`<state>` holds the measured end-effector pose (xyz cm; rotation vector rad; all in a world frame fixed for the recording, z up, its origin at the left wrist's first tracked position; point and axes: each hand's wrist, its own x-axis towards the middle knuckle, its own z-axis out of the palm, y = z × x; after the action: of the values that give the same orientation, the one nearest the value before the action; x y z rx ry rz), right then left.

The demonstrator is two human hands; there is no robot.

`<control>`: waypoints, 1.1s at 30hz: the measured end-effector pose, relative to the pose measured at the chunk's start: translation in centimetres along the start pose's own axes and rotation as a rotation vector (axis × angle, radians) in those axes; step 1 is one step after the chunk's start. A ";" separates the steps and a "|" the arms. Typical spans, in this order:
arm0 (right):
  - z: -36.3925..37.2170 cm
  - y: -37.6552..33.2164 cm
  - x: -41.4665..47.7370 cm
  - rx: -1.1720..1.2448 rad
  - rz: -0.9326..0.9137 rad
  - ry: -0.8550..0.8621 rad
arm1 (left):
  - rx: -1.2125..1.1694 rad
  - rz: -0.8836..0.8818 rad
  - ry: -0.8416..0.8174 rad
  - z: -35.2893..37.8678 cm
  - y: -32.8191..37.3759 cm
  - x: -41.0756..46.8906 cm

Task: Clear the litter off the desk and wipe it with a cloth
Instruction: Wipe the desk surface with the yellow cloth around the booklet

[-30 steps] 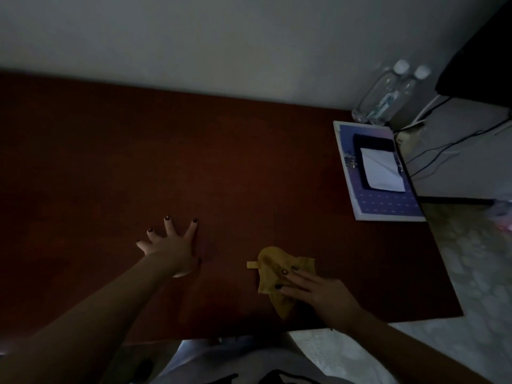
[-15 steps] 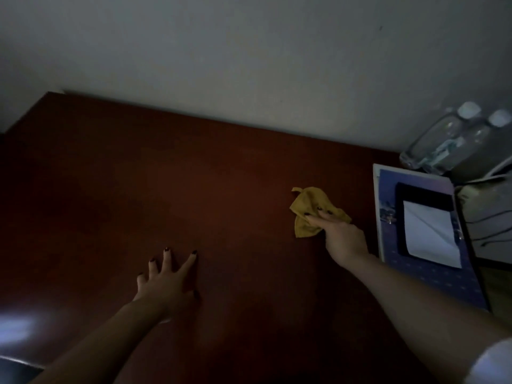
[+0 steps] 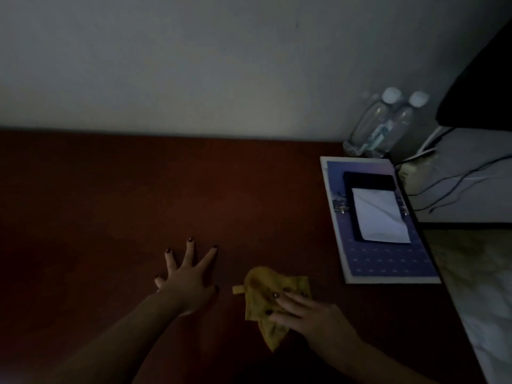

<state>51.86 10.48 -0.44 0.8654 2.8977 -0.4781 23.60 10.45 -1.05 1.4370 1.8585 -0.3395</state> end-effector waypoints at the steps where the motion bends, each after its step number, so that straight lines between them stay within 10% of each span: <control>1: -0.3 0.5 -0.1 -0.020 -0.025 -0.026 | 0.012 -0.007 -0.005 0.1 0.1 0.1; 11: -2.8 7.2 8.5 0.005 0.091 0.034 | 0.046 -0.001 -0.061 -0.1 0.2 -0.3; 19: -3.2 5.9 15.5 0.068 0.568 0.204 | 0.018 -0.001 -0.087 -0.6 0.3 -0.4; 27: -2.5 3.4 5.2 0.088 -0.005 0.035 | 0.120 -0.022 -0.071 -2.0 0.9 0.0; 33: -2.9 6.4 1.4 -0.088 -0.085 -0.218 | 0.091 0.009 0.014 -2.9 1.3 1.8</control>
<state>54.17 17.20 0.36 0.6361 2.7400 -0.4193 23.45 13.97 -0.05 1.5115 1.8690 -0.4154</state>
